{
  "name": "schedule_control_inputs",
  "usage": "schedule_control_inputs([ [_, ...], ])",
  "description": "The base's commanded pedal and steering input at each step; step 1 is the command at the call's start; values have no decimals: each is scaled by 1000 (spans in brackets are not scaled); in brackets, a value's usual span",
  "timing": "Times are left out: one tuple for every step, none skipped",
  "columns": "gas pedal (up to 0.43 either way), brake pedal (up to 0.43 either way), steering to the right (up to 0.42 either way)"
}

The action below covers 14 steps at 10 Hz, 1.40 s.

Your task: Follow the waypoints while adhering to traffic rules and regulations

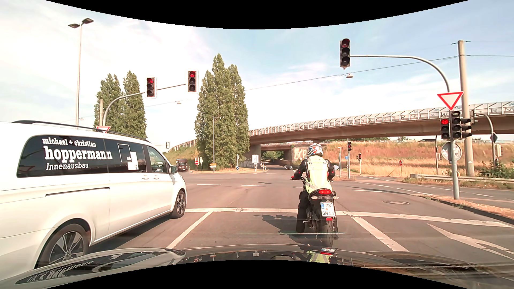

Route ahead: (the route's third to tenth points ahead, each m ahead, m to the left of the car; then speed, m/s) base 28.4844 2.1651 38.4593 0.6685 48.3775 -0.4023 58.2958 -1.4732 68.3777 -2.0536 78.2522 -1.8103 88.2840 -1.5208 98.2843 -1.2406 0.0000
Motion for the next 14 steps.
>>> schedule_control_inputs([
  [0, 0, 119],
  [0, 0, 119],
  [0, 0, 119],
  [0, 0, 119],
  [0, 0, 119],
  [0, 0, 119],
  [0, 0, 119],
  [0, 0, 119],
  [0, 0, 119],
  [0, 0, 119],
  [0, 0, 120],
  [0, 0, 119],
  [0, 0, 119],
  [0, 0, 119],
])
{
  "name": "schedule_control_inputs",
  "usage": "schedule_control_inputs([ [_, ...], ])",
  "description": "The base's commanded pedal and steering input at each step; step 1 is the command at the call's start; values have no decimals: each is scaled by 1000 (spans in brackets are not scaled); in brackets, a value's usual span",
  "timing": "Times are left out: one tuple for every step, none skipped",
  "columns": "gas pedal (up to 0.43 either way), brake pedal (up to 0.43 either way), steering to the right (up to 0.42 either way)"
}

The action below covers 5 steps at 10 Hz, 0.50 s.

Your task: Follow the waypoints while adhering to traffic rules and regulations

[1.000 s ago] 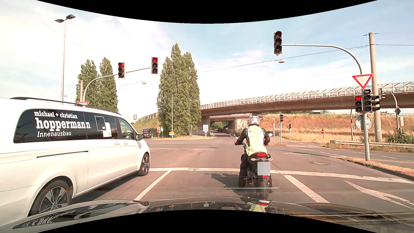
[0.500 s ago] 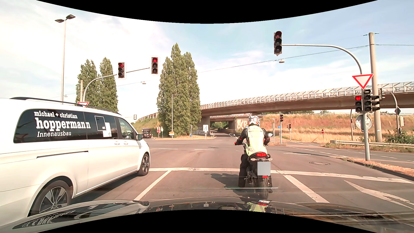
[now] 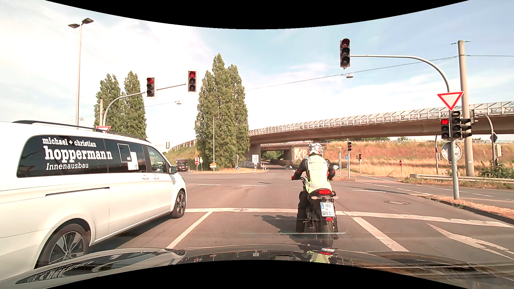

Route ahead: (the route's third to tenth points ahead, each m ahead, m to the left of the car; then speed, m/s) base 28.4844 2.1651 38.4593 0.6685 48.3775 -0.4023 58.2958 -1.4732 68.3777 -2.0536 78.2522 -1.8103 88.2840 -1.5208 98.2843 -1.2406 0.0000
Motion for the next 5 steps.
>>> schedule_control_inputs([
  [0, 0, 119],
  [0, 0, 119],
  [0, 0, 119],
  [0, 0, 119],
  [0, 0, 119],
])
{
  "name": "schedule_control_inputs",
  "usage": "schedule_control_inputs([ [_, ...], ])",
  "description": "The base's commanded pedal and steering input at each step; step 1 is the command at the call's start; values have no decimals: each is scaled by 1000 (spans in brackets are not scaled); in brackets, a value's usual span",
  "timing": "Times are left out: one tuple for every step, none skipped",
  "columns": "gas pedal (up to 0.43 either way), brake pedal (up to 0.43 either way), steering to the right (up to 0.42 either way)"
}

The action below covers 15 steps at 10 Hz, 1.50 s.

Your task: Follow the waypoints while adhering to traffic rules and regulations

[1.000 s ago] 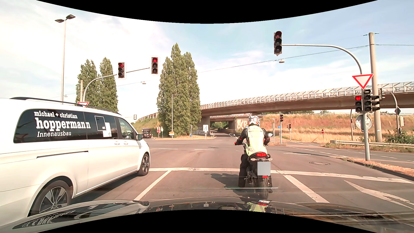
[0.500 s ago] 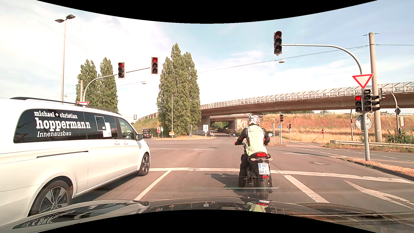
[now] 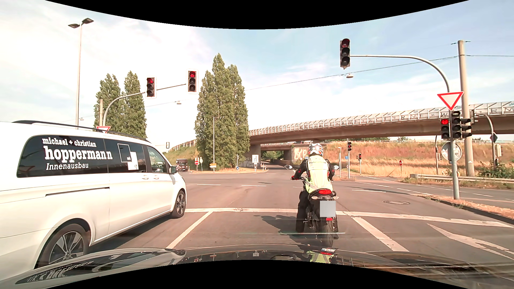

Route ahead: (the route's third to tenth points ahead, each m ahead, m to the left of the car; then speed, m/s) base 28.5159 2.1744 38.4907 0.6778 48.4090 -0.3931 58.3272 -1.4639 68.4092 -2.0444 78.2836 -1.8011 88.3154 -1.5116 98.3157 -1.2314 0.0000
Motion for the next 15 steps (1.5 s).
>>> schedule_control_inputs([
  [0, 0, 120],
  [0, 0, 119],
  [0, 0, 119],
  [0, 0, 119],
  [0, 0, 119],
  [0, 0, 119],
  [0, 0, 119],
  [0, 0, 120],
  [0, 0, 119],
  [0, 0, 119],
  [0, 0, 119],
  [0, 0, 119],
  [0, 0, 119],
  [0, 0, 120],
  [0, 0, 119],
])
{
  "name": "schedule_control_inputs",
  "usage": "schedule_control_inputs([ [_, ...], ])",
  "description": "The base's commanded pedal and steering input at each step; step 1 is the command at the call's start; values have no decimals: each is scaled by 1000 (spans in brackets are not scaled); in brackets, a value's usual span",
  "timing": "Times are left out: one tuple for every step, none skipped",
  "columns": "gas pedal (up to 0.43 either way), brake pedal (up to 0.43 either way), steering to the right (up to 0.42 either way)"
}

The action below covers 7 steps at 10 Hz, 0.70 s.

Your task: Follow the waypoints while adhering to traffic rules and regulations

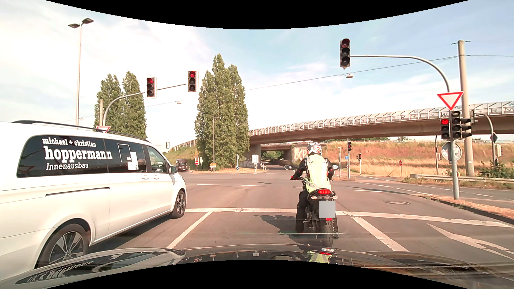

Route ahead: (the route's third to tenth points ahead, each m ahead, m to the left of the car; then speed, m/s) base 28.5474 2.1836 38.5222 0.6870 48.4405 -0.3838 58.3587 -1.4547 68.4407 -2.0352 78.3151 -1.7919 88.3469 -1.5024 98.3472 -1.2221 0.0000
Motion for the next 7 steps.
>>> schedule_control_inputs([
  [0, 0, 119],
  [0, 0, 119],
  [0, 0, 119],
  [0, 0, 119],
  [0, 0, 119],
  [0, 0, 119],
  [0, 0, 119],
])
